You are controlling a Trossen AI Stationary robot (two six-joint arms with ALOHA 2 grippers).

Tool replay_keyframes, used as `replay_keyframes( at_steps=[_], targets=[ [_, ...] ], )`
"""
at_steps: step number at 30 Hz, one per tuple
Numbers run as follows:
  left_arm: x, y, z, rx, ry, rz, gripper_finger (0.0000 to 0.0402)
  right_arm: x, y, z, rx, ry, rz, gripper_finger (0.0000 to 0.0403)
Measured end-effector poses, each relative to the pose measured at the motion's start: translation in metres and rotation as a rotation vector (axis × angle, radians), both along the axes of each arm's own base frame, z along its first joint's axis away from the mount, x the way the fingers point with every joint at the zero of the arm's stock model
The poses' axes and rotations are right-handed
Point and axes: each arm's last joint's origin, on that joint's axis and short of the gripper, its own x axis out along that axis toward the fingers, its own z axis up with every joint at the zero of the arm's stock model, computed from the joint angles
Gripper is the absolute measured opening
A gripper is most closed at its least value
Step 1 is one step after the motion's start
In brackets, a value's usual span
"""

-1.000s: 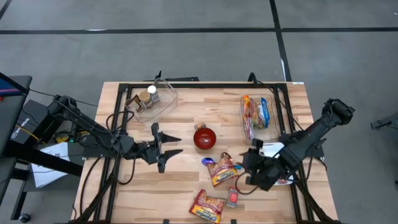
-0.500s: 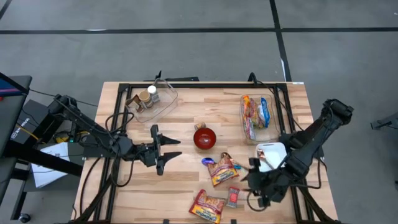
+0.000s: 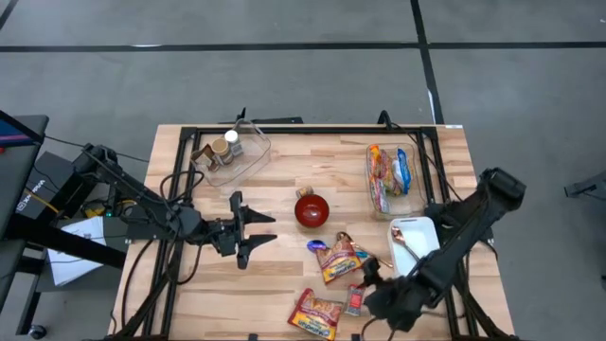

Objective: Pick & Place Food Item
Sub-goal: Put the red seasoning can into the left transparent bin

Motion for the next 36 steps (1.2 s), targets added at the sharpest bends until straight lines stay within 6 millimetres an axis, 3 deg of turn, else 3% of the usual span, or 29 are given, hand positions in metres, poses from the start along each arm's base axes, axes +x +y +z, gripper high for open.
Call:
replay_keyframes(
  at_steps=[8,18,25,36],
  targets=[
    [0.0,0.0,0.0,-0.001,-0.001,-0.002,0.0226,0.018,0.026,0.001,-0.279,0.21,0.037,0.0253],
    [0.0,-0.001,0.0,-0.017,-0.001,-0.025,0.0239,0.032,0.052,-0.013,-0.355,0.277,0.148,0.0261],
    [0.0,-0.001,0.0,-0.017,-0.001,-0.027,0.0239,0.038,0.054,-0.036,-0.464,0.35,0.275,0.0261],
    [0.0,-0.001,0.0,-0.018,-0.002,-0.027,0.0239,0.048,0.047,-0.035,-0.478,0.348,0.304,0.026]
  ],
)
